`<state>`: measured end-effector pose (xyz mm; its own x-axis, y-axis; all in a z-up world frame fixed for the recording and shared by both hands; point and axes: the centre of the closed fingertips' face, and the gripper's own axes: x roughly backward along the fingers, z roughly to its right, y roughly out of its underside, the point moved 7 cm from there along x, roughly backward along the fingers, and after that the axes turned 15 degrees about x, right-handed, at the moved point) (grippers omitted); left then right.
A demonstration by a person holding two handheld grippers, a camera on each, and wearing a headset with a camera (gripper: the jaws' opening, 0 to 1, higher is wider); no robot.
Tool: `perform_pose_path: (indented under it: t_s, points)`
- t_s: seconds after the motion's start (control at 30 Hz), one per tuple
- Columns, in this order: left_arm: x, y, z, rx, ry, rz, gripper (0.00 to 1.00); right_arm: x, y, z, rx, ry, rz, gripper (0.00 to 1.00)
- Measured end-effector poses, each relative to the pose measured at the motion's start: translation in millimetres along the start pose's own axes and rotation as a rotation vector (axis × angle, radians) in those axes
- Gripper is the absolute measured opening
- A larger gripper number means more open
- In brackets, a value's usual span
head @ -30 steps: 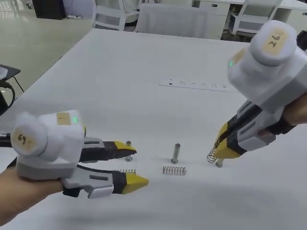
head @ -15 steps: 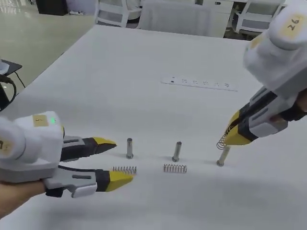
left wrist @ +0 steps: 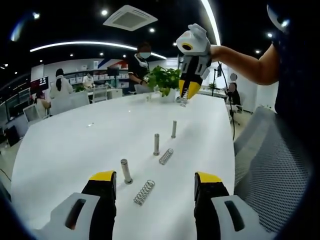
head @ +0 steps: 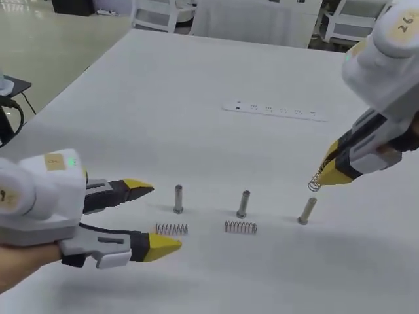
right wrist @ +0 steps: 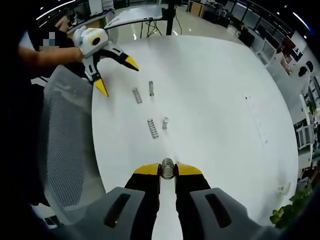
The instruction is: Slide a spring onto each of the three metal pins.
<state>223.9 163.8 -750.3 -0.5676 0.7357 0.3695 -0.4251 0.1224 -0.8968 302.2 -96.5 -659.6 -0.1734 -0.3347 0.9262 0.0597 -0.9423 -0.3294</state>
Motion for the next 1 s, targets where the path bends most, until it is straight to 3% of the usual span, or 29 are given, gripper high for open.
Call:
perform_pose_path:
  t_s: [0.67,1.0]
  points:
    - [-2.4,-0.4,3.9,-0.013,0.010,-0.014,0.66,-35.4,24.0,19.1,-0.017,-0.033,-0.100,0.08]
    - [-1.3,-0.9,3.1,-0.010,0.006,-0.012,0.66,-43.9,27.6,21.3,-0.027,-0.051,-0.105,0.08]
